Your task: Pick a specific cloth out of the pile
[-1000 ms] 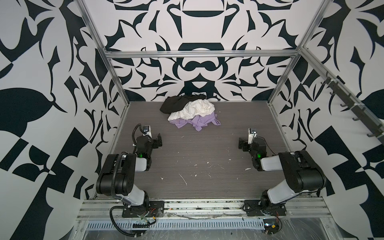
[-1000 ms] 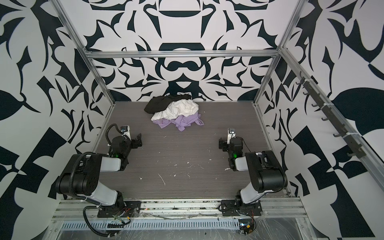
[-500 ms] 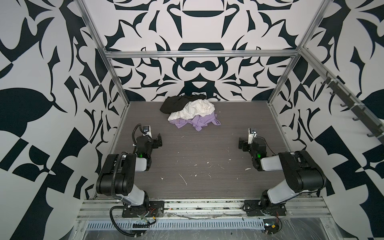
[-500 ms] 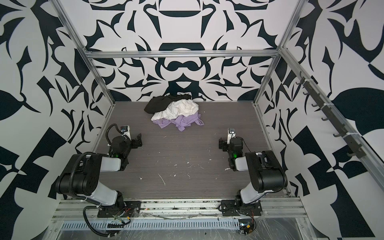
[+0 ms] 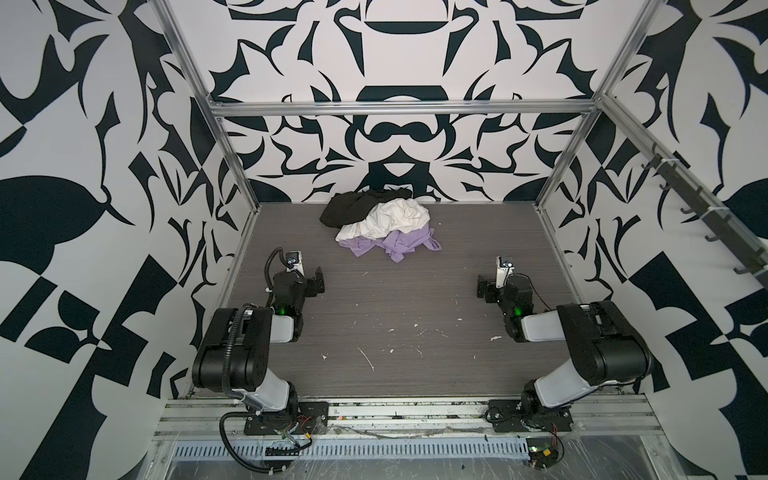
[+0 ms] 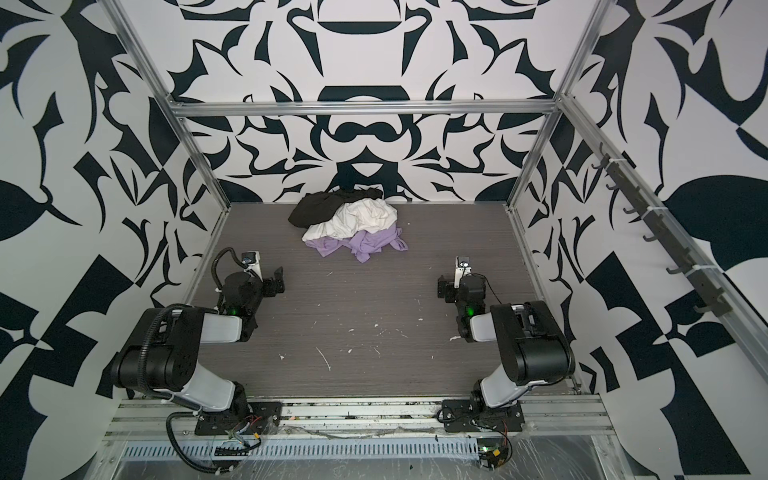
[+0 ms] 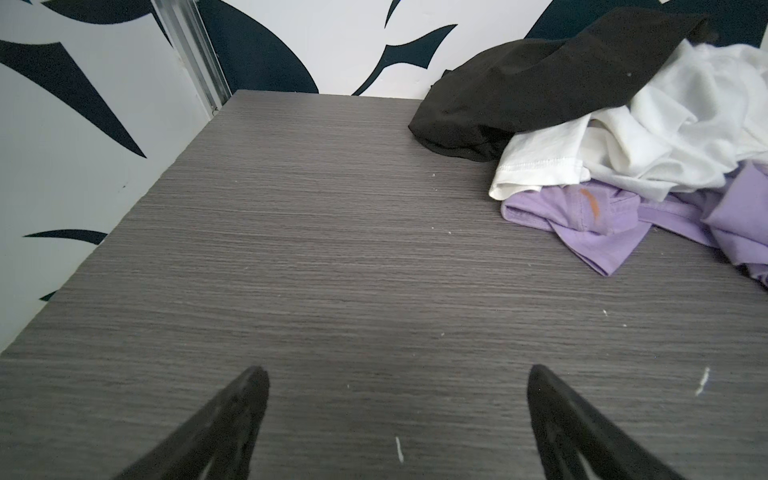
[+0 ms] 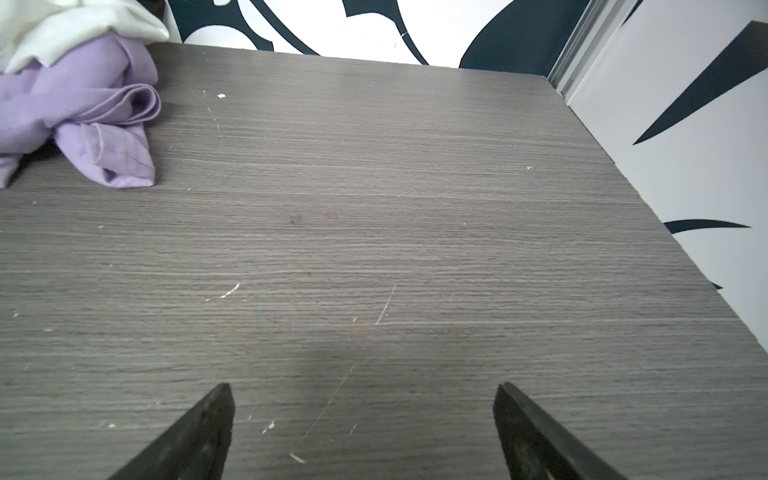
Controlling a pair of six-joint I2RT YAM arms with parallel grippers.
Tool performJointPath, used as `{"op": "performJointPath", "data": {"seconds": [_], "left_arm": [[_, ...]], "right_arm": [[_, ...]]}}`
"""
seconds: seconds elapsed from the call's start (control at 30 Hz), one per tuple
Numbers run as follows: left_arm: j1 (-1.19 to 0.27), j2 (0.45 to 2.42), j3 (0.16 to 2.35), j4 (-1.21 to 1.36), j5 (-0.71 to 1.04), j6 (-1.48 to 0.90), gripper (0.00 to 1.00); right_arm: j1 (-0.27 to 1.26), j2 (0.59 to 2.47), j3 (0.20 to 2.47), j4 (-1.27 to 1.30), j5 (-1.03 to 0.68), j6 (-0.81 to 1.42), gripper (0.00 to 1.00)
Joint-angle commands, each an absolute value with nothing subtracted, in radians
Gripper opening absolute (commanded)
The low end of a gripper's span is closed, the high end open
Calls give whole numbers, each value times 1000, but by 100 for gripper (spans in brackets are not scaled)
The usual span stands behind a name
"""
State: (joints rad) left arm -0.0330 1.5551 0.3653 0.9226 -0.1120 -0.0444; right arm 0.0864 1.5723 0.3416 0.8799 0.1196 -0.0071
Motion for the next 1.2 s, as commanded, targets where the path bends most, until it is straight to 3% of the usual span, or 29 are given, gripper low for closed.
{"op": "performJointPath", "data": {"seconds": [0.0,0.43,0.67,0.93,1.17], "left_arm": [[-35,1561,357,945,-114,-38,99],[-110,1498,385,852,-170,38,99],[-204,1362,486,601,-231,109,99],[-214,1295,572,547,-72,-133,99],[-213,1361,757,282,28,-342,99]], "right_arm": [[82,1553,354,915,151,0,99],[115,1502,327,934,239,-4,99],[180,1355,448,627,287,-60,99],[282,1314,568,508,278,81,99],[360,1366,646,470,238,308,99]]}}
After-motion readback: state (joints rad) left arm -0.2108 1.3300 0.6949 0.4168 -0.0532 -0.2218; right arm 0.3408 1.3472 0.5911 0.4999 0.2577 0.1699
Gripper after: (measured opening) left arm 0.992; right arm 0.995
